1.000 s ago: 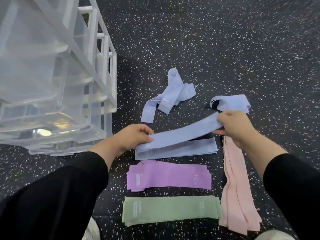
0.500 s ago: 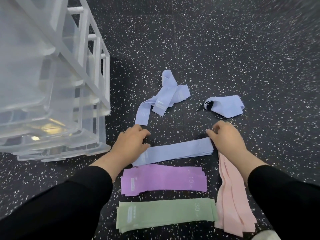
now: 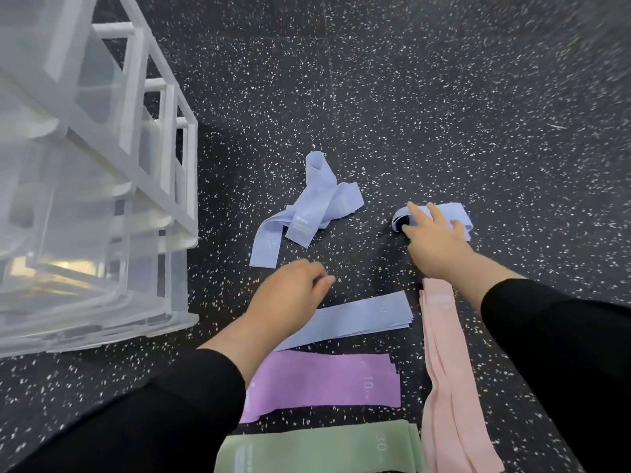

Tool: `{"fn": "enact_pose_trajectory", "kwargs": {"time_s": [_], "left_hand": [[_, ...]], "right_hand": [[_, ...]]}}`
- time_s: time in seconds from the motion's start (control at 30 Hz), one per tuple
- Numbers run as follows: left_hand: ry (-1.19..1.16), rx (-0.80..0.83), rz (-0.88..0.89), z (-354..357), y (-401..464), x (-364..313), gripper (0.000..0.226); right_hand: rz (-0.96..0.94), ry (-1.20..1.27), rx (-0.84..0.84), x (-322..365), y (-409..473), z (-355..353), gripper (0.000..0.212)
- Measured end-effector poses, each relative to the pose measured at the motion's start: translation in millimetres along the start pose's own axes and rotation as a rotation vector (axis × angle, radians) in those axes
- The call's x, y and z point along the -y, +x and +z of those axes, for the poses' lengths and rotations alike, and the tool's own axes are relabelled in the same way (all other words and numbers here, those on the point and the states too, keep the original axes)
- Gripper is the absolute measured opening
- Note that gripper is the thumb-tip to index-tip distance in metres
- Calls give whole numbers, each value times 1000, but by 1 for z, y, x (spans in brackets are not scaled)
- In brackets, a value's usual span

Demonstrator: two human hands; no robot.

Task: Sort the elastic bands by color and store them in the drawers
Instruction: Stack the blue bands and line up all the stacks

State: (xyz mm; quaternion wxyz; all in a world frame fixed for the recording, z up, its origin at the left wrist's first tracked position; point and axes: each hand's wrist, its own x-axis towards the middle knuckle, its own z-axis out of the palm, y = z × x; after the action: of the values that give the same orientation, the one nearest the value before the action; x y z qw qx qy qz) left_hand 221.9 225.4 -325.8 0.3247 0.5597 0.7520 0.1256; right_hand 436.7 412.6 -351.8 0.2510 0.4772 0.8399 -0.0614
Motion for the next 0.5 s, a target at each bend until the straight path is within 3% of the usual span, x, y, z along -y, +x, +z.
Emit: {"fn": "enact_pose_trajectory", "kwargs": {"time_s": [0.1, 0.17, 0.3, 0.4, 0.5], "left_hand": [[-26, -9, -6, 1, 2, -1, 26], [-46, -11, -19, 1, 3, 1, 25], [-118, -30, -41, 1, 3, 1, 25], [-225, -75, -59, -4, 5, -3, 37], [-426, -112, -121, -14, 6, -13, 53]], "right_hand": [[-52, -7, -23, -5, 13, -6, 27], [-46, 152, -122, -5, 17, -14, 14], [58, 684, -276, 12, 2, -27, 17], [19, 997, -267, 33, -13, -41, 48], [-22, 1183, -251, 51, -25, -56, 36]]}}
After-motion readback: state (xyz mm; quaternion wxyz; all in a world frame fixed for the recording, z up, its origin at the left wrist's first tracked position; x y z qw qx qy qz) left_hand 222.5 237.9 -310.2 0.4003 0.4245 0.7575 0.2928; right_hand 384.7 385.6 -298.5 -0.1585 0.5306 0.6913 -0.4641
